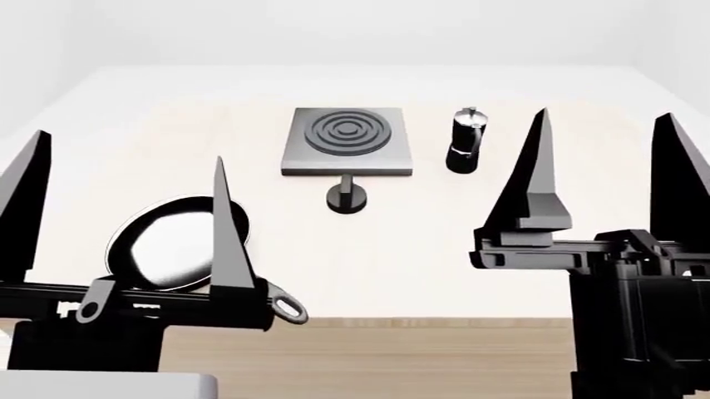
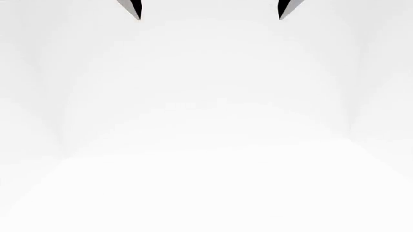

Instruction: Turn on the stove and put the moka pot on it.

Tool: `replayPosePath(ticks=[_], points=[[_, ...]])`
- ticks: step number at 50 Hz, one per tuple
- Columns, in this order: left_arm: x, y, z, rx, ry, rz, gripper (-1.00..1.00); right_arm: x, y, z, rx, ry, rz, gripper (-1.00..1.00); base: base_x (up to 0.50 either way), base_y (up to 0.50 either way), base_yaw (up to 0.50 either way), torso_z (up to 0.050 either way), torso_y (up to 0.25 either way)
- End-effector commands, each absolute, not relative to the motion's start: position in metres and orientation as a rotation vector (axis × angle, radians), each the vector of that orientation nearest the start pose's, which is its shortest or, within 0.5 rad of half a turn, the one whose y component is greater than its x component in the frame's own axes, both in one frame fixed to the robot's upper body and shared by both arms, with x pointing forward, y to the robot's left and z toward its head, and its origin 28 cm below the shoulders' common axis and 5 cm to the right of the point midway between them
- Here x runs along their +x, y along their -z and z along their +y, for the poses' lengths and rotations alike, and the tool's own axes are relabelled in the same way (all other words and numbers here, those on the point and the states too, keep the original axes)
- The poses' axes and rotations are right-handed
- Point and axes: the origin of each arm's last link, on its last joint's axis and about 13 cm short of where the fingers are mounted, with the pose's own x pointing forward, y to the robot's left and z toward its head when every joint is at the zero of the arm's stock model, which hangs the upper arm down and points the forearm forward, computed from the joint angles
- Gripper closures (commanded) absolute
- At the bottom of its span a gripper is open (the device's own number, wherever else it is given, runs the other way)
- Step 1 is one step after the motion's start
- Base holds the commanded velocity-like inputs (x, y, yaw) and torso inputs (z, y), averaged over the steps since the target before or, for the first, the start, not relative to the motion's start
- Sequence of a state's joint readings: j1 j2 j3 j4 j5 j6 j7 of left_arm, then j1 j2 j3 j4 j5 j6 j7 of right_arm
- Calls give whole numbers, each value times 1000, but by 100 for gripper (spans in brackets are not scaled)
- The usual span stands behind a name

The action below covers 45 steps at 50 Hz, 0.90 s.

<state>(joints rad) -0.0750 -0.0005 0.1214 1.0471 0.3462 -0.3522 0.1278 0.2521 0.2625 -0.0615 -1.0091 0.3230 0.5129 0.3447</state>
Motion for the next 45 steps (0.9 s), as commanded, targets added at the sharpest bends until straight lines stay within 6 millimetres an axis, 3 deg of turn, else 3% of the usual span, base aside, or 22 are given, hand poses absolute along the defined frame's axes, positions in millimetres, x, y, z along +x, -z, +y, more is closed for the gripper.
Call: replayPosePath(ticks=[1,45], points=[[154,-205,201,271,4,-757,-100,177,-214,-98,77,-14,-681,-100,0,0,0,0,0],[155,-205,200,268,10,-756,-100,177,-214,-97,79,-12,-673,-100,95,0,0,0,0]])
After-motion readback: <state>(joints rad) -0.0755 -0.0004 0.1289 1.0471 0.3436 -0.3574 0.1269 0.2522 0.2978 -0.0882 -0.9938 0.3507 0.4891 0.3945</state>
